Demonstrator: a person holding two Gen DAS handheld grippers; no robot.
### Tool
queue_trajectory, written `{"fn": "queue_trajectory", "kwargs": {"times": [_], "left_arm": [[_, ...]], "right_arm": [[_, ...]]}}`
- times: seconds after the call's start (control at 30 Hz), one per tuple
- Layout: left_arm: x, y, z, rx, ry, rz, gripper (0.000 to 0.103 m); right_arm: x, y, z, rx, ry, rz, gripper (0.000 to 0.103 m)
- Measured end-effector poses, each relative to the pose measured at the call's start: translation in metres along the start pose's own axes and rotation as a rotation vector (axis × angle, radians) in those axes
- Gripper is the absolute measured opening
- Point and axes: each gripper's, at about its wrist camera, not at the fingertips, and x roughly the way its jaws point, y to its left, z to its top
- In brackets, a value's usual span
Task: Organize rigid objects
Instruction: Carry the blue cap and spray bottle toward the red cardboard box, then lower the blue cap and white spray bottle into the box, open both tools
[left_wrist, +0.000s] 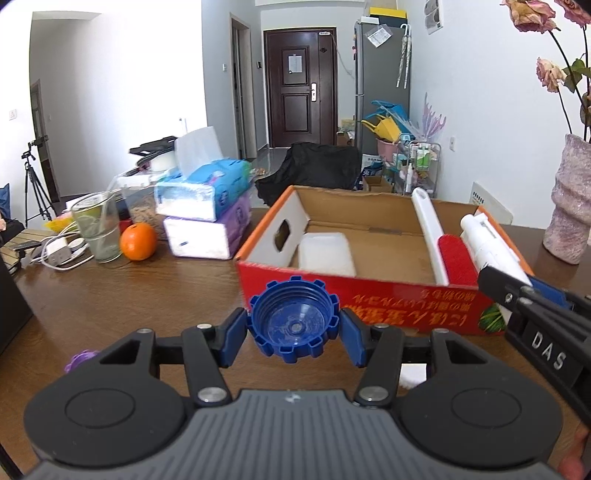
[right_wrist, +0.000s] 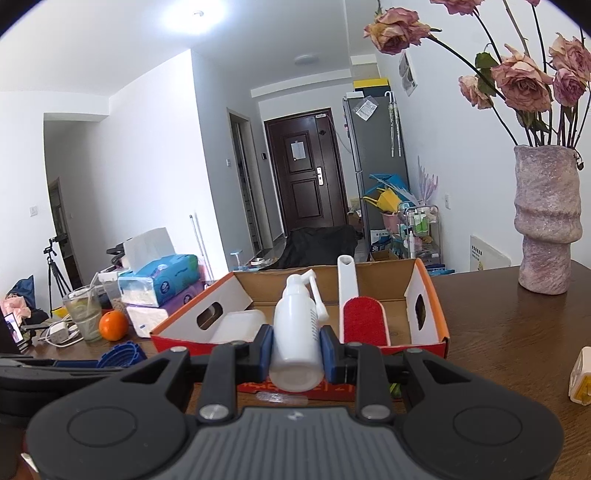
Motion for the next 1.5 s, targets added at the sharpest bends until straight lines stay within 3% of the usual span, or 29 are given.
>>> {"fn": "queue_trajectory", "kwargs": {"times": [0.67, 1.5], "left_arm": [[0.062, -0.043, 0.042, -0.014, -0.009, -0.038, 0.055], [0.129, -0.058, 0.076, 0.018, -0.026, -0.028, 0.055]], "right_arm": [[0.058, -0.029, 0.019, 0.004, -0.008, -0.057, 0.026], [0.118, -0.044, 0.034, -0.036, 0.001, -0.119, 0.026]]}}
